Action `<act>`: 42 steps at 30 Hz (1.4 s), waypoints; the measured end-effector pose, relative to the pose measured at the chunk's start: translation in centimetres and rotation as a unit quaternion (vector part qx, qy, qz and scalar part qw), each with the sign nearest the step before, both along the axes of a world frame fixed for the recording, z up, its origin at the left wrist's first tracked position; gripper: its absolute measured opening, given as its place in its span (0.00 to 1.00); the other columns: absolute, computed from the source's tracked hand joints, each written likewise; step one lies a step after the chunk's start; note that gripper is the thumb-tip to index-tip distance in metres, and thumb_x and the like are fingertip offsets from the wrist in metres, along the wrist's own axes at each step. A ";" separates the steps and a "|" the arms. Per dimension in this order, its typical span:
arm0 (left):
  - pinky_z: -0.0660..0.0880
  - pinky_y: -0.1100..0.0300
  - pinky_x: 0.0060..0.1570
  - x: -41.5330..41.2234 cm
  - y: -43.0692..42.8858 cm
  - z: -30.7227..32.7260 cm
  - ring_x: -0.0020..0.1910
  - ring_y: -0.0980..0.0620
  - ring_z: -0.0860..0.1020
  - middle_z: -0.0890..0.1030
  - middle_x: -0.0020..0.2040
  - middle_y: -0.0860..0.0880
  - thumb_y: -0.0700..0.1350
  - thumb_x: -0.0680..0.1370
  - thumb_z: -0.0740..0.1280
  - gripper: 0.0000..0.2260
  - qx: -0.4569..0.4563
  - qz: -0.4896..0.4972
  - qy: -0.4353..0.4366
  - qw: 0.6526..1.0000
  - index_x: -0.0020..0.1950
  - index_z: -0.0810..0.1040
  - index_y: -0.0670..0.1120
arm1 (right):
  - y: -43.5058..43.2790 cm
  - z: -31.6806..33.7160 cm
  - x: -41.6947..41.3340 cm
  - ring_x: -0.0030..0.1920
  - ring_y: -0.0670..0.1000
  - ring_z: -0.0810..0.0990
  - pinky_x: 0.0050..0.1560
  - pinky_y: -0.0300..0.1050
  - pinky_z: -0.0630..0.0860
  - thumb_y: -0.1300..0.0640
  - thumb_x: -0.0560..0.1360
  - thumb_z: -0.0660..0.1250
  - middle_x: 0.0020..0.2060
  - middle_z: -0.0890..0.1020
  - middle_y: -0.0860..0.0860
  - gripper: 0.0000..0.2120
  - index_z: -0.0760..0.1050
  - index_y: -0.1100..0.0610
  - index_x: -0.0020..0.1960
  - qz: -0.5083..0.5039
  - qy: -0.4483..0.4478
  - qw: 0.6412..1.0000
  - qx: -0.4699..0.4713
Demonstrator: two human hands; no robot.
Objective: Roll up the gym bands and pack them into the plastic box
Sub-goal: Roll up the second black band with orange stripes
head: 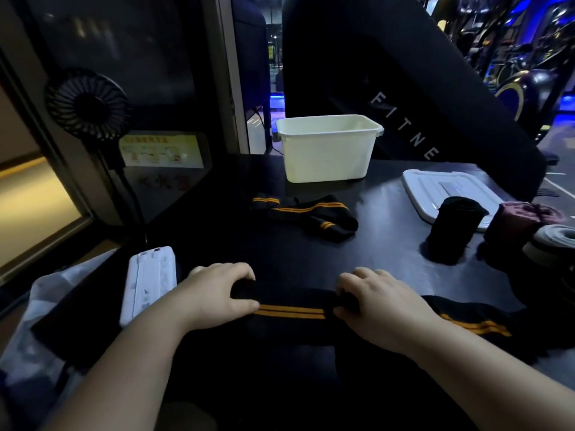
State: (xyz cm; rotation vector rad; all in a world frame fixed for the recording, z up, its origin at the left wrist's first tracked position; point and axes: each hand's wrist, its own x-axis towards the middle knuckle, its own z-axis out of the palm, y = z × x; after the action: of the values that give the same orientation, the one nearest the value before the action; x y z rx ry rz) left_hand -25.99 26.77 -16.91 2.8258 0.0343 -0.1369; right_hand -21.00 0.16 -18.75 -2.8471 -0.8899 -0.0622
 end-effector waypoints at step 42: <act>0.58 0.50 0.68 1.5 0.4 -2.6 0.69 0.53 0.62 0.67 0.63 0.65 0.43 0.72 0.67 0.17 0.087 0.044 -0.171 0.980 0.55 0.74 0.63 | 3.1 -2.4 0.2 0.71 0.47 0.63 0.67 0.45 0.62 0.36 0.76 0.45 0.73 0.65 0.38 0.29 0.63 0.41 0.74 0.161 0.008 0.987 0.012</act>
State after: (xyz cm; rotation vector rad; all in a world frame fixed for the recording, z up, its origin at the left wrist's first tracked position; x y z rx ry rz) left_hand -24.50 27.19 -19.49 2.9736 0.0992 0.3910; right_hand -20.80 3.27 -21.19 -2.6384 -1.3209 -0.0129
